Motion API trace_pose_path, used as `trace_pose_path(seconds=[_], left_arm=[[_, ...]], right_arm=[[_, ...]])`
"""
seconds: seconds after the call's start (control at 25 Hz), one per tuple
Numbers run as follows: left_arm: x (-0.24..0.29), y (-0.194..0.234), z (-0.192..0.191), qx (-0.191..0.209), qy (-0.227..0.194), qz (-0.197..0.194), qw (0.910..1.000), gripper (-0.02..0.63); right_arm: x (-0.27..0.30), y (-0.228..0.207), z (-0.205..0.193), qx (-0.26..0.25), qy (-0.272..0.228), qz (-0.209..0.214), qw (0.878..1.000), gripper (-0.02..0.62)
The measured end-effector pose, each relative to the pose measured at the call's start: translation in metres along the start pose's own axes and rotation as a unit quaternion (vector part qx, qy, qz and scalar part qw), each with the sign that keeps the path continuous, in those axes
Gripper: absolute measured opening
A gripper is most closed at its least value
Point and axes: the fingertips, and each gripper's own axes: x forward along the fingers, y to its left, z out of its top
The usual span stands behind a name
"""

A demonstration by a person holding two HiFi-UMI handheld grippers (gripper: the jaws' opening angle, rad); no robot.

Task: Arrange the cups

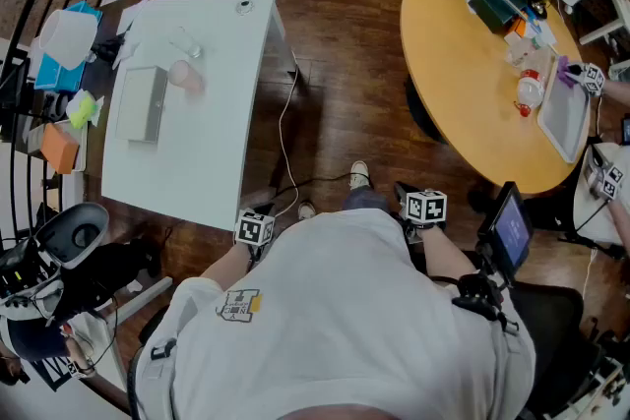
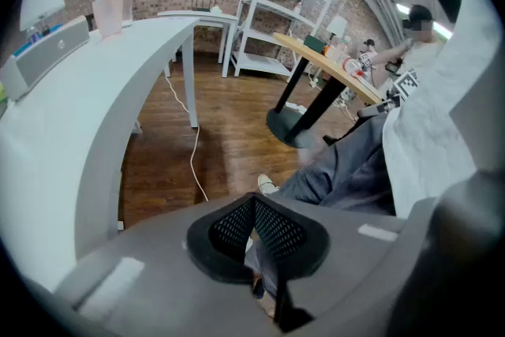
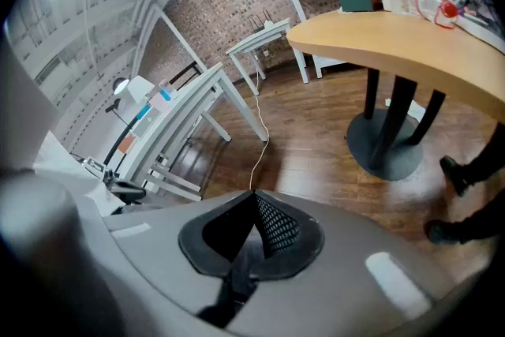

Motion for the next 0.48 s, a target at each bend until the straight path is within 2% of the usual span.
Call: trace_pose_path(seconds=[0.16, 0.32, 0.48], left_arm=[[0.012, -0.018, 0.046, -0.02, -0.008, 0.016, 0.9996, 0.0], [0.008, -0.027, 0.109, -0.048, -0.057, 0.035, 0.9966, 0.0], [-0.008, -0.028, 0.139, -0.07, -0.09, 0.043, 0.9925, 0.0]], right_arm=[[-0.005, -0.029, 0.033, -0.024, 0.019, 0.022, 0.999, 0.0], [0.006, -0.046, 0.065, -0.042, 0.034, 0.048, 0.997, 0.0], [0.025, -0.04, 0.077, -0.052, 0.061, 0.069, 0.994, 0.0]])
